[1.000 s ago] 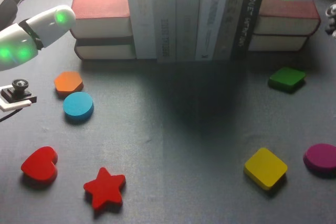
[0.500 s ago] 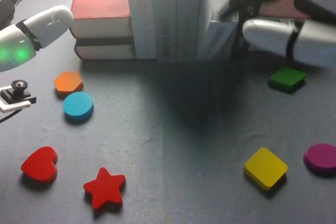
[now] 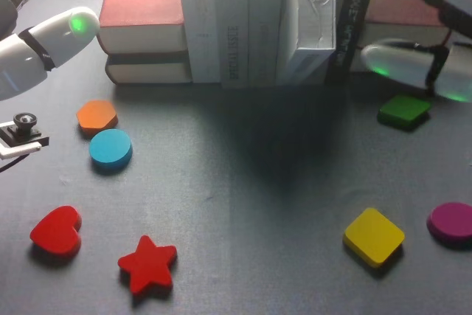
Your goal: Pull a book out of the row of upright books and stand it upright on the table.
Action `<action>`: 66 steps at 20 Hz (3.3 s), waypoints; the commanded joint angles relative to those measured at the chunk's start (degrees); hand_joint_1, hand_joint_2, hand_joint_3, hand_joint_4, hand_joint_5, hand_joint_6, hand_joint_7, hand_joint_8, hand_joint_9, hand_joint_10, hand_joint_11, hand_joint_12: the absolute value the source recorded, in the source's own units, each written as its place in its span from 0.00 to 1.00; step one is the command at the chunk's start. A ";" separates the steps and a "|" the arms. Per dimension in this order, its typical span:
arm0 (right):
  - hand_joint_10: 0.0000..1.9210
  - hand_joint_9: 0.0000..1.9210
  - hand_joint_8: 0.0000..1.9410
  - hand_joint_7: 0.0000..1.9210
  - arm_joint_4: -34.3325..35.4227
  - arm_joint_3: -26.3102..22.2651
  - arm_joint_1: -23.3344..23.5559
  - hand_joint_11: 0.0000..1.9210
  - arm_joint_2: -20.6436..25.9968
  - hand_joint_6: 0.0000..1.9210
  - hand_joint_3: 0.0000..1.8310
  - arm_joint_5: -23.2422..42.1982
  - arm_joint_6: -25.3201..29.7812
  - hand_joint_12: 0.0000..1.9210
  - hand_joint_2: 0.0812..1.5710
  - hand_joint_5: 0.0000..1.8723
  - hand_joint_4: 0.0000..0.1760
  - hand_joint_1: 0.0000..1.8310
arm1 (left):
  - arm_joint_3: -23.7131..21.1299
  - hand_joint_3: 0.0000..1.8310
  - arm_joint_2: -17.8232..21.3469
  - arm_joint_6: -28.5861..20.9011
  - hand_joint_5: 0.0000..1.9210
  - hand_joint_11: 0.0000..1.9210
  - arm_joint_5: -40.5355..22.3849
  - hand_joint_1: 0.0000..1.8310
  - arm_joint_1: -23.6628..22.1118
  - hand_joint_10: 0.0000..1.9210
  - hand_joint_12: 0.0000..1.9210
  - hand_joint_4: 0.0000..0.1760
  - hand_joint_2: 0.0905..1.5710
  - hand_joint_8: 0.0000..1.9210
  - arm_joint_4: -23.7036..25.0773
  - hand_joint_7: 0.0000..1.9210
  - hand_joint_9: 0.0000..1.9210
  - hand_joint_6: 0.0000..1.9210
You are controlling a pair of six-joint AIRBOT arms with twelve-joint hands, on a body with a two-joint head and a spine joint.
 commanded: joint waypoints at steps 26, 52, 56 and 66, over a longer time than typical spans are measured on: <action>0.48 0.20 0.42 0.46 -92.08 0.74 35.70 0.00 -8.87 0.04 0.00 -32.79 46.07 0.76 0.68 0.46 0.00 0.75 | 0.36 0.00 0.04 -0.66 0.02 0.00 -6.98 0.17 0.51 0.00 0.00 0.53 0.85 0.00 -1.81 0.00 0.00 0.00; 0.96 0.18 0.91 0.27 -76.54 -8.52 40.74 0.15 4.68 0.76 0.00 -11.80 41.37 1.00 0.85 0.35 0.00 0.60 | 0.29 0.00 -0.01 -0.86 0.02 0.00 -7.75 0.19 0.96 0.00 0.00 0.54 0.84 0.00 -2.73 0.00 0.00 0.00; 0.97 0.18 0.91 0.27 -77.52 -10.40 46.14 0.15 7.28 0.76 0.00 -8.83 42.74 1.00 0.85 0.35 0.00 0.60 | -0.05 0.00 0.44 -0.84 0.05 0.00 -8.30 0.17 1.00 0.00 0.16 0.53 0.85 0.00 -2.78 0.00 0.00 0.00; 0.97 0.18 0.91 0.27 -77.03 -10.93 45.71 0.15 7.22 0.76 0.00 -9.93 43.14 1.00 0.85 0.35 0.00 0.60 | -0.01 0.00 -0.24 -0.76 0.04 0.00 -7.48 0.17 -1.10 0.00 0.13 0.58 0.87 0.00 -2.43 0.00 0.00 0.00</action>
